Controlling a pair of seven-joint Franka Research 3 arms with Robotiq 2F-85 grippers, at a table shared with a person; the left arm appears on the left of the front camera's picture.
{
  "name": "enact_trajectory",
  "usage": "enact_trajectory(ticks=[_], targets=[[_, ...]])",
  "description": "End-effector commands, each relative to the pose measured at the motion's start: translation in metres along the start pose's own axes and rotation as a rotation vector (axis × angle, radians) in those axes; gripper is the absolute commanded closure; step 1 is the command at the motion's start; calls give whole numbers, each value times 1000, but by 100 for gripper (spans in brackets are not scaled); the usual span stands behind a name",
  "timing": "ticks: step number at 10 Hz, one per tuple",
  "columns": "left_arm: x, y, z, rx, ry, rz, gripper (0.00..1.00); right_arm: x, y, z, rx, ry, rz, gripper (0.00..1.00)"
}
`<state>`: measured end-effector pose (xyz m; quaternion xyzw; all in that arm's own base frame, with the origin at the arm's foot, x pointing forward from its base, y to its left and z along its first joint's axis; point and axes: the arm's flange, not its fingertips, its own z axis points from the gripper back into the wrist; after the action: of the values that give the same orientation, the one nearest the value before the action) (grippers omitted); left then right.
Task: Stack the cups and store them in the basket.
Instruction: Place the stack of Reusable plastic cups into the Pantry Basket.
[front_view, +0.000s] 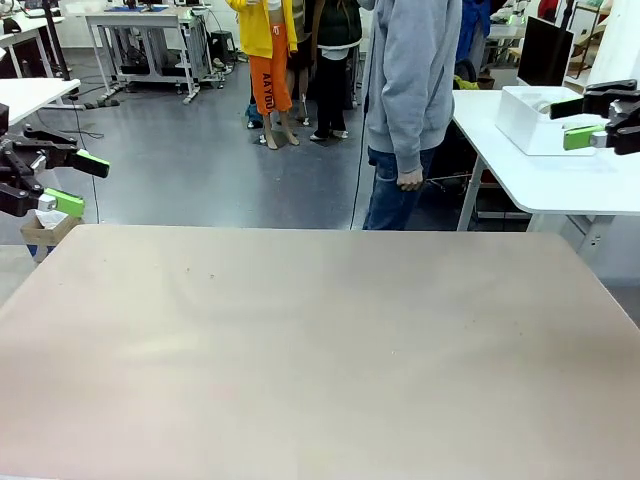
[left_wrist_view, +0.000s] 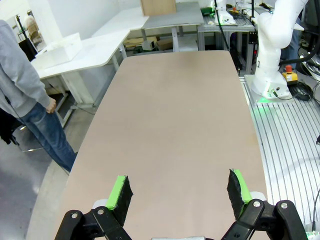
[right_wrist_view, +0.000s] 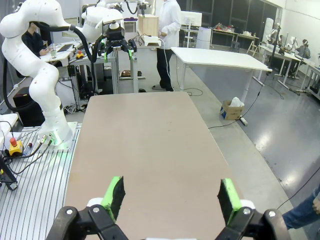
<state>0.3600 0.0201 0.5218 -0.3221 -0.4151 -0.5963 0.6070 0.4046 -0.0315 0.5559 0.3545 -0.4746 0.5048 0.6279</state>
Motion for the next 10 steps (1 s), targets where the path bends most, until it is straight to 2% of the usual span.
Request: enact_trajectory(ticks=[1, 10], targets=[[0, 0, 1, -6, -8, -3, 0, 3, -1, 0, -1, -5, -4, 0], [0, 0, 1, -6, -8, -3, 0, 3, -1, 0, -1, -5, -4, 0]])
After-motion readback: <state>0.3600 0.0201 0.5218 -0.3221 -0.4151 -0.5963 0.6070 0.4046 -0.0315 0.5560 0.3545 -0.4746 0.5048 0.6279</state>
